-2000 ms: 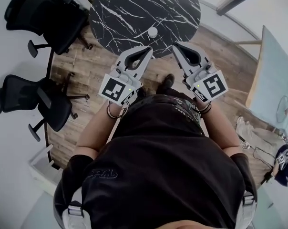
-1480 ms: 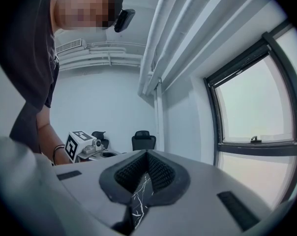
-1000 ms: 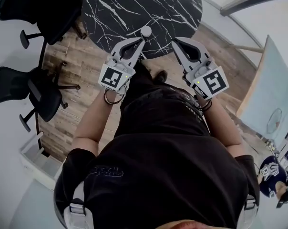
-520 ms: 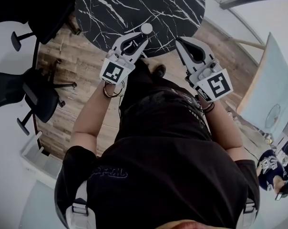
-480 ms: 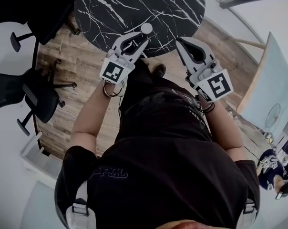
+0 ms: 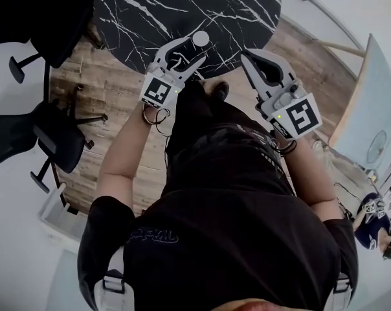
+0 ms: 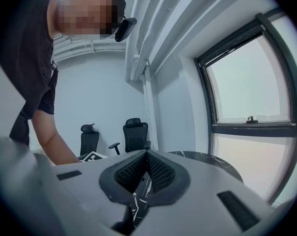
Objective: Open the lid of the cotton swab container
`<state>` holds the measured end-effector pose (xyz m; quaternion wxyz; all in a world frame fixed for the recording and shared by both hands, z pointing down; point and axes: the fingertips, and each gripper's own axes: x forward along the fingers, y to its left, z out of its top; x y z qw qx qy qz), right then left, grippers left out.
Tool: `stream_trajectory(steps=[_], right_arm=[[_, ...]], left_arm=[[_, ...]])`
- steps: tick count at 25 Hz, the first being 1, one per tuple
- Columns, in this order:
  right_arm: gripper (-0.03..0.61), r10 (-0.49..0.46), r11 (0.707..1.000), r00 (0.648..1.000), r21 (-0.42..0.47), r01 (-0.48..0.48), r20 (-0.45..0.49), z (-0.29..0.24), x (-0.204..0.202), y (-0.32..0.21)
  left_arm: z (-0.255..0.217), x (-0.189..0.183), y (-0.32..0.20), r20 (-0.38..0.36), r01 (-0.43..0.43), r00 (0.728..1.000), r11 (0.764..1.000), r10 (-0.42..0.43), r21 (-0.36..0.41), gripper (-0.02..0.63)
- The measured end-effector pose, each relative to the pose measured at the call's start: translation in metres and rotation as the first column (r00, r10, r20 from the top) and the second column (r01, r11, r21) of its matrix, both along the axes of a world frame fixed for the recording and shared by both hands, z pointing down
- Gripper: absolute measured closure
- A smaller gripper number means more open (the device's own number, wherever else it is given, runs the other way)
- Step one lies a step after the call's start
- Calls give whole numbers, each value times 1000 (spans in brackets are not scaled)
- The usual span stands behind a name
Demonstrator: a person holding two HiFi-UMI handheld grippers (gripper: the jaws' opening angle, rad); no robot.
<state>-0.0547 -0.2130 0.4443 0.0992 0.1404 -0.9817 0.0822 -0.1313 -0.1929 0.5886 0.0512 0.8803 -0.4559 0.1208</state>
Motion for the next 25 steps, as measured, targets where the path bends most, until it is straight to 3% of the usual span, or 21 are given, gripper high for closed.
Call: stream_trajectory(steps=[10,25], right_arm=[[555,25,999,999,-19,-26,-32,20,-11,-13],[555,111,989,991,-92,-117,-74,59,-18,-26]], left_arm=[[51,2,-13,44,-129,990,991,130,-38,341],[119,2,-26,29,-306,950,944,311,-121,307]])
